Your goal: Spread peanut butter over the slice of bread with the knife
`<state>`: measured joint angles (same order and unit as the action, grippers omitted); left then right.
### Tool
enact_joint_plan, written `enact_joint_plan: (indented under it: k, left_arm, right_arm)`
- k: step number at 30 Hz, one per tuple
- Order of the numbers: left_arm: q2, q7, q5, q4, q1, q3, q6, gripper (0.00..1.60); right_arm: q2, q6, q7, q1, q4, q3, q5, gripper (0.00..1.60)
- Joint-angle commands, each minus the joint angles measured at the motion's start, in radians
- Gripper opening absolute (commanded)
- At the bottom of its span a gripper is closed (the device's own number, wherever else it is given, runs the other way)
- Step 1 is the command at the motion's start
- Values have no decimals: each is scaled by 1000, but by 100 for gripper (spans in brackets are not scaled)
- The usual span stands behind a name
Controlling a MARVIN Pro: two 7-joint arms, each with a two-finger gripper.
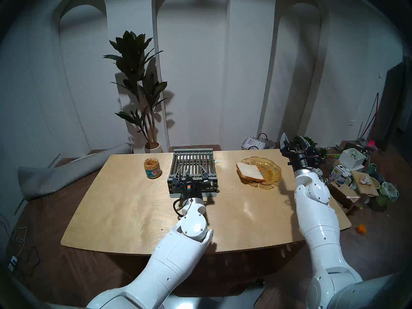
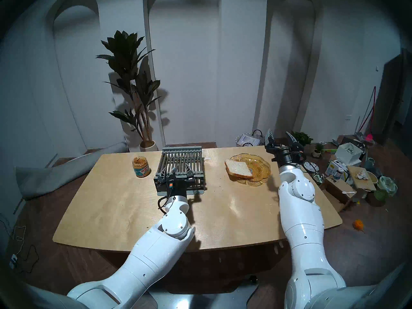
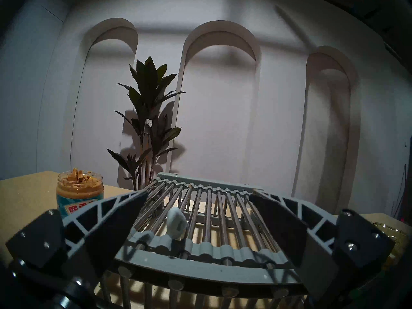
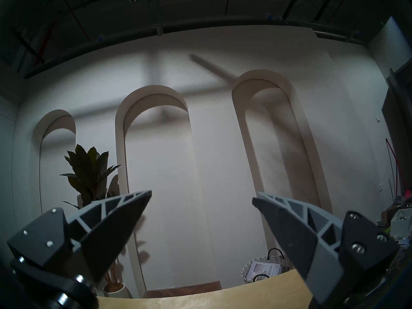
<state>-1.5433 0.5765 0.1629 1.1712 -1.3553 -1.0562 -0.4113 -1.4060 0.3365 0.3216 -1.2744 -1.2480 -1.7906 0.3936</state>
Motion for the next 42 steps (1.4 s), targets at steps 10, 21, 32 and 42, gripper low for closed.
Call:
enact_joint_plan:
  k: [10,21,32,42]
  left_arm:
    - [-18,-72,30,-71,103,-1,-60,160]
    - [-25,-89,44,-107,132,-11,-76,160]
    - [-34,-99,46,-100,114,-5,-48,160]
    - [-46,-83,36,-106,105,-1,-15,160]
  right_arm:
    - [-4,17,-34,-3,-55,-2,-29,160]
    - [-4,16,-51,-12,-74,-10,-44,160]
    - [-7,11,-56,-20,-94,-18,-44,160]
    - [-5,9,-46,-31,-111,-29,-31,160]
